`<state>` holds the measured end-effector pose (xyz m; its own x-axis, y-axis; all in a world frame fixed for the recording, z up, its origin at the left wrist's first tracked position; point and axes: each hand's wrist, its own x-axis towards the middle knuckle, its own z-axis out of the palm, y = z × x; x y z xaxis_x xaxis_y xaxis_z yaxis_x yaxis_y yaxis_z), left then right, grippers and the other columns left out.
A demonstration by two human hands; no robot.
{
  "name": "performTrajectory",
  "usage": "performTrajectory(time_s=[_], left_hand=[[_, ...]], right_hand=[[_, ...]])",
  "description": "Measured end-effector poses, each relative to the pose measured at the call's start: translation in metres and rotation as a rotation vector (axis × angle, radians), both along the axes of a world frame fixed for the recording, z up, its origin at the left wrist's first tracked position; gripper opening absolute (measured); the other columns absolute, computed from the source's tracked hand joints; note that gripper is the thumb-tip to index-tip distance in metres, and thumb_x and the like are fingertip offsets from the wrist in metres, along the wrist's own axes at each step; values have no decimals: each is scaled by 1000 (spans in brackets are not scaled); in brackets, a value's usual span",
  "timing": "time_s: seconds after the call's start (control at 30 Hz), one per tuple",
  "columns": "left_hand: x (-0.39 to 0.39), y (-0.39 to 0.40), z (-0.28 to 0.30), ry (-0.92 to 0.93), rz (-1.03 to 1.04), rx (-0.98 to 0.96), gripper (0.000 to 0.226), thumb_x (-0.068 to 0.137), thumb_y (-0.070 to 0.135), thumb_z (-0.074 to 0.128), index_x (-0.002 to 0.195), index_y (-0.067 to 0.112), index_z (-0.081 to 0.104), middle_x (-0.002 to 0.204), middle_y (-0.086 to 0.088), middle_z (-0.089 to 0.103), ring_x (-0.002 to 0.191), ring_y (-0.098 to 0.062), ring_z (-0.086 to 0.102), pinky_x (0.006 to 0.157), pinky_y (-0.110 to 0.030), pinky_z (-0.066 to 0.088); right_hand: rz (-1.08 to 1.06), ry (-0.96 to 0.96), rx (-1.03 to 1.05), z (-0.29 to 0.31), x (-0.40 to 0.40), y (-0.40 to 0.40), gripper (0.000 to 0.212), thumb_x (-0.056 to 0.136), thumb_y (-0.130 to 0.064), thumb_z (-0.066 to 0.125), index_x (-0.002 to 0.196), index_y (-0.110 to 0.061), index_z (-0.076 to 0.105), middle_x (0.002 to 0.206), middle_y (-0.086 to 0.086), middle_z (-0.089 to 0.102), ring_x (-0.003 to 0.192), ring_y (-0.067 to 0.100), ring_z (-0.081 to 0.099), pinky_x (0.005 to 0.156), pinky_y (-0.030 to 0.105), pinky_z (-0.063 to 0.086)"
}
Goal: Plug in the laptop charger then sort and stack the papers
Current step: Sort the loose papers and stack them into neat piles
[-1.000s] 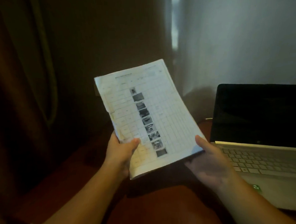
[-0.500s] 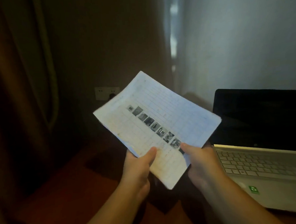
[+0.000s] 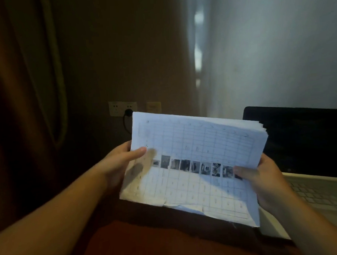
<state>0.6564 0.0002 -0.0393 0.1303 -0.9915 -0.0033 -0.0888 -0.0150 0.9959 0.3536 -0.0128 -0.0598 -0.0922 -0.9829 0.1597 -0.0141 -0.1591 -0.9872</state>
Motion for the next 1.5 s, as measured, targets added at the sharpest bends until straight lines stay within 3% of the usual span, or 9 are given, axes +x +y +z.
performTrajectory(time_s=[0.13,0.33,0.43,0.57,0.8,0.97,1.17,1.33,1.5], left_hand=[[-17,-14,-13,-151,339,-164,22,95,26,64,113,29,52,119,3,60,110,-23,60,91,-49,53],[-24,0,-33,-59,436,-320,38,94,20,63,126,34,48,116,14,55,116,-17,55,88,-47,54],[-29,16,-57,-89,409,-284,41,93,17,64,128,34,51,110,18,57,115,-19,57,85,-43,55],[-14,15,-51,-24,329,-314,41,88,17,70,111,46,53,113,17,59,115,-18,57,91,-52,55],[-29,-2,-46,-104,401,-396,47,91,21,69,125,39,42,110,23,52,117,-12,51,83,-30,49],[-20,-3,-50,-63,359,-358,43,92,16,66,123,38,46,117,18,54,121,-18,52,94,-45,49],[-21,-1,-59,-72,323,-282,69,85,13,72,139,36,34,130,8,50,125,-22,49,101,-56,47],[-18,-5,-57,-62,313,-222,58,88,8,69,133,33,41,126,5,55,122,-24,54,97,-53,51],[-15,-2,-58,-103,291,-194,48,89,8,67,125,32,47,125,5,55,122,-24,54,96,-51,53]], right_hand=[[-17,74,-111,9,7,1,40,86,5,67,95,-34,57,97,-2,66,90,19,64,62,35,50],[-23,136,-185,-3,16,2,50,86,1,69,110,-39,50,98,-10,60,90,8,59,63,27,49],[-19,78,-123,-24,16,3,47,84,-1,71,118,-29,56,103,-6,66,97,14,64,71,34,55],[31,-24,-83,-26,8,-3,42,84,-4,71,116,-28,59,106,-3,70,100,20,67,81,44,57],[-5,-38,-103,-27,13,-11,49,81,-11,75,120,-33,55,112,-4,67,104,19,65,86,48,56],[28,-35,-67,-32,10,-14,42,80,-14,75,116,-29,60,110,-4,70,105,20,65,93,53,53],[30,-66,-42,-33,11,-16,52,80,-12,74,125,-31,54,113,-7,68,110,17,62,101,54,47],[48,18,-11,-32,8,-16,35,86,-4,68,110,-28,63,105,-5,72,105,20,65,100,57,48],[74,71,7,-30,3,-8,34,88,-14,70,117,-29,64,108,-12,72,108,16,65,101,54,47]])
